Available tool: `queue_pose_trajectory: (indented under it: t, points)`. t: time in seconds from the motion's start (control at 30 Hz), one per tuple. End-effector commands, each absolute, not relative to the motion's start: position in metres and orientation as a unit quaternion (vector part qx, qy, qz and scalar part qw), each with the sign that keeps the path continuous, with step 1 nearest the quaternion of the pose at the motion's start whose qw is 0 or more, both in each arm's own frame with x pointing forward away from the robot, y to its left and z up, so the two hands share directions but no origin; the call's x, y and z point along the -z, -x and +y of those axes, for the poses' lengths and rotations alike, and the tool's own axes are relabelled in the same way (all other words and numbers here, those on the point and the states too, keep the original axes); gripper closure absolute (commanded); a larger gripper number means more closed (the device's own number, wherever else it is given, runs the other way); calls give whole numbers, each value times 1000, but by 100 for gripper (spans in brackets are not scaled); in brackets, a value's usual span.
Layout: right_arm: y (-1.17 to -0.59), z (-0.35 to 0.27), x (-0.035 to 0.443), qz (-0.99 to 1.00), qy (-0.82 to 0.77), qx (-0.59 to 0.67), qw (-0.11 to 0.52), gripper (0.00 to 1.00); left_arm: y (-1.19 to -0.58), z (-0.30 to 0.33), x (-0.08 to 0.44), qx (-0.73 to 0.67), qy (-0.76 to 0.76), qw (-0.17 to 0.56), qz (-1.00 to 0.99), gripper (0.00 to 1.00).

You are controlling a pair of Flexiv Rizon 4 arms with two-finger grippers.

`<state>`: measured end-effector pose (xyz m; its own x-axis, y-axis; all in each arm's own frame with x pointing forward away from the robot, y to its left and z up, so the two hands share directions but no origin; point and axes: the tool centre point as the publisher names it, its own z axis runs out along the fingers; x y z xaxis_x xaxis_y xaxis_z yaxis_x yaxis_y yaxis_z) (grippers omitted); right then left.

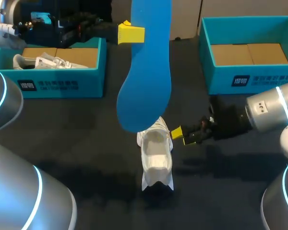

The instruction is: Take the shoe out of the shoebox, open the shoe tongue, remove and reinsert the insole, then place the shoe into the shoebox

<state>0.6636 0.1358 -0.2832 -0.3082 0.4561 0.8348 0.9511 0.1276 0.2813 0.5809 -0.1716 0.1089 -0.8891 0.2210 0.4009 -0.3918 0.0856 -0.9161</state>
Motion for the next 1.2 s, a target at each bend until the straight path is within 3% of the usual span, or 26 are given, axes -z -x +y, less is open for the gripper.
queue_pose_trajectory:
  t: [0.03,0.43,1.2]
  points:
    - [-679,127,253,-691,497,429,302,0,-581,-172,-109,-673,-62,227,-702,100]
    - [-692,106,213,-651,468,463,379,0,-581,-172,-109,-673,-62,227,-702,100]
    - [-694,98,173,-610,498,436,436,0,-581,-172,-109,-673,-62,227,-702,100]
